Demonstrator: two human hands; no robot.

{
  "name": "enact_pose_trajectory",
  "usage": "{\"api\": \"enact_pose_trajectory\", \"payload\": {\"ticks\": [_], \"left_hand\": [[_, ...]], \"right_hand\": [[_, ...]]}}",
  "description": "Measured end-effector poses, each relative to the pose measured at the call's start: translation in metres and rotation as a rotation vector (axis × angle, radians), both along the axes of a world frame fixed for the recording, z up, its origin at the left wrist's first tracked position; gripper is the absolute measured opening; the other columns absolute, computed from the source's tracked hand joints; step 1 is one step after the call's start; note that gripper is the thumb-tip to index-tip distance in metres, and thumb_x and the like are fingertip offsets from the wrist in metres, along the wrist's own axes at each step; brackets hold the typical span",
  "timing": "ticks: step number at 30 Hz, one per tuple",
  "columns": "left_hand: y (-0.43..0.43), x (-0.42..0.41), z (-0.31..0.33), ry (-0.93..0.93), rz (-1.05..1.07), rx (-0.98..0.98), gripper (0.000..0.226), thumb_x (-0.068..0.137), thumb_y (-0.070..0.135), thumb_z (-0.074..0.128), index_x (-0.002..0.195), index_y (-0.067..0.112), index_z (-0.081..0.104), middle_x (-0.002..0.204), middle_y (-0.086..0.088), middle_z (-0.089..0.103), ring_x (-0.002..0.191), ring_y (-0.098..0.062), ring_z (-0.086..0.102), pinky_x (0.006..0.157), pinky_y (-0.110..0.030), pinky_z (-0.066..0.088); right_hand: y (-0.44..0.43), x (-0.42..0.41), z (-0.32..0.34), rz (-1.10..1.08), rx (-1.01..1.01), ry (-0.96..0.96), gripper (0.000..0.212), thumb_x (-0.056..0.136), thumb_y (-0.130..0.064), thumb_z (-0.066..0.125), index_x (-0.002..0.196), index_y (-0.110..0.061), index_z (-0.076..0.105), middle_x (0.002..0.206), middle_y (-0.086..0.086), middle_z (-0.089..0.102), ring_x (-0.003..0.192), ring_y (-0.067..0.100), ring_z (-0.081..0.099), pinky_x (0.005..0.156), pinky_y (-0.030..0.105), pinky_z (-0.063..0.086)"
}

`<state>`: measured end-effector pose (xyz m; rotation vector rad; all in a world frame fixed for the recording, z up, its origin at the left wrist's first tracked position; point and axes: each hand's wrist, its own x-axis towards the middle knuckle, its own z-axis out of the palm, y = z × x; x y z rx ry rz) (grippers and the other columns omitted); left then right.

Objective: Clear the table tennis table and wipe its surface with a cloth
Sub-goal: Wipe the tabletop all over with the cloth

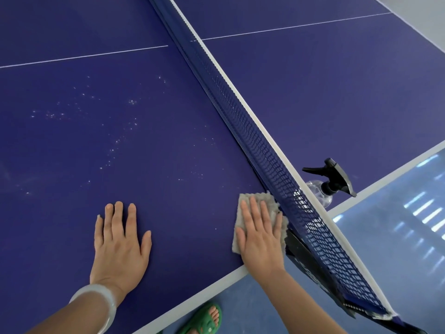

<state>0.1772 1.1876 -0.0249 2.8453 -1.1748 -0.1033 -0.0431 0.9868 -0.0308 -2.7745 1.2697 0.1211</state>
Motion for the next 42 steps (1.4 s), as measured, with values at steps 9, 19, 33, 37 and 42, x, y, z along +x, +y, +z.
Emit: {"api": "enact_pose_trajectory", "payload": {"ticks": [9,19,33,37,42], "left_hand": [[0.001,-0.001,0.0,0.002,-0.002,0.011,0.072,0.095,0.045,0.022,0.147,-0.003,0.034,0.153,-0.029,0.029,0.146,-0.042,0.021,0.119,-0.056,0.015],[0.002,0.0,-0.004,-0.003,-0.005,0.005,0.072,0.096,0.045,0.021,0.148,-0.003,0.033,0.154,-0.029,0.027,0.147,-0.041,0.018,0.12,-0.055,0.013],[0.002,0.001,-0.006,-0.002,-0.004,0.002,0.072,0.095,0.046,0.022,0.148,-0.002,0.032,0.155,-0.028,0.024,0.147,-0.041,0.016,0.121,-0.054,0.01],[0.002,0.001,-0.006,0.003,-0.006,0.002,0.072,0.096,0.045,0.022,0.149,-0.002,0.031,0.155,-0.028,0.024,0.147,-0.041,0.016,0.121,-0.054,0.01],[0.003,0.002,-0.007,-0.003,-0.01,0.001,0.071,0.096,0.046,0.022,0.149,-0.001,0.03,0.155,-0.028,0.023,0.147,-0.041,0.015,0.121,-0.055,0.011]], "right_hand": [[-0.009,0.027,0.003,-0.039,0.068,0.006,0.062,0.102,-0.046,0.01,0.158,-0.024,-0.005,0.165,-0.003,-0.009,0.152,0.019,-0.011,0.123,0.05,-0.004],[-0.005,0.027,-0.001,-0.261,0.07,0.018,0.062,0.103,-0.047,0.011,0.158,-0.025,-0.007,0.165,-0.002,-0.009,0.153,0.021,-0.008,0.118,0.063,-0.006],[0.101,0.026,0.008,0.082,0.102,-0.059,0.066,0.096,-0.046,0.041,0.156,-0.023,0.027,0.164,-0.001,0.02,0.151,0.023,0.019,0.113,0.059,0.019],[0.052,0.016,0.011,0.03,0.055,0.002,0.063,0.1,-0.044,0.032,0.158,-0.024,0.017,0.165,-0.003,0.011,0.152,0.023,0.01,0.117,0.06,0.011],[0.064,-0.006,0.006,-0.151,0.046,-0.02,0.06,0.101,-0.044,0.024,0.155,-0.019,0.029,0.163,0.002,0.023,0.15,0.028,0.021,0.113,0.066,0.021]]}}
